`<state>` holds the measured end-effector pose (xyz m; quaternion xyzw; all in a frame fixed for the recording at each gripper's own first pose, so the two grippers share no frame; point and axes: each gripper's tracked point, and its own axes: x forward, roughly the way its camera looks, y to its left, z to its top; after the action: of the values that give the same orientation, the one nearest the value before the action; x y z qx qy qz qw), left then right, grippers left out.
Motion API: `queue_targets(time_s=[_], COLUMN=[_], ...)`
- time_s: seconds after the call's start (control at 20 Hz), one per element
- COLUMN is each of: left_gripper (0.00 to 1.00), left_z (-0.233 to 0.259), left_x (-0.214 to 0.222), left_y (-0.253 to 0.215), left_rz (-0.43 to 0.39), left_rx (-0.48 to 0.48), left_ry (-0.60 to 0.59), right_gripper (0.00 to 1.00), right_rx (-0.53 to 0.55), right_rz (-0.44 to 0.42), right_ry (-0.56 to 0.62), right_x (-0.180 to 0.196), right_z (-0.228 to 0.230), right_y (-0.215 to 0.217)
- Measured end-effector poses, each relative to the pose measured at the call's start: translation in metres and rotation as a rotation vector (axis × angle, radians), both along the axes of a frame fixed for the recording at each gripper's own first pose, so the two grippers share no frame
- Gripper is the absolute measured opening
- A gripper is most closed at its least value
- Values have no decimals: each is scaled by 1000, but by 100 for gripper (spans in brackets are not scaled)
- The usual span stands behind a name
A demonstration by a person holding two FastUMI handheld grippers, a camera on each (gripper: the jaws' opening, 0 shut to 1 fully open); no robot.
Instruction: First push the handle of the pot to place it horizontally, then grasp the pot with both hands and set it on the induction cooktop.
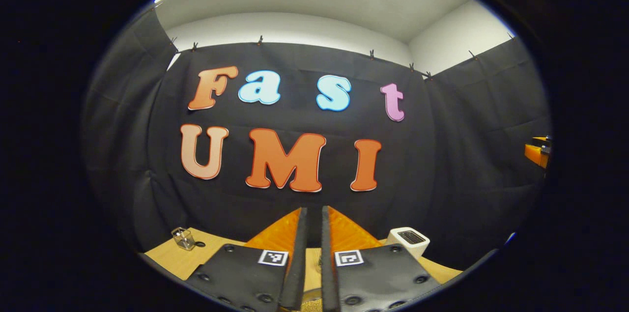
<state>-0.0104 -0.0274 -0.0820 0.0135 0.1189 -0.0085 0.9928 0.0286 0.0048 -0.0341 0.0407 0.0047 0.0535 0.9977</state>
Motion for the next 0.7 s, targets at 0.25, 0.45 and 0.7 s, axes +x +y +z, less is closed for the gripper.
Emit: queue_targets(time_s=[0.25,0.45,0.7], left_gripper=[7,7,8], left_z=[-57,-103,-164], left_x=[-18,-42,-95], left_y=[4,1,-4], left_rz=[36,89,186], left_rx=[-59,-90,-145], left_ry=[204,390,669], right_gripper=[95,95,95], right_rx=[11,18,25], right_rz=[8,17,34], right_ry=[12,27,43], right_x=[3,5,9], right_z=[-9,-21,-38], right_y=[-9,-18,-32])
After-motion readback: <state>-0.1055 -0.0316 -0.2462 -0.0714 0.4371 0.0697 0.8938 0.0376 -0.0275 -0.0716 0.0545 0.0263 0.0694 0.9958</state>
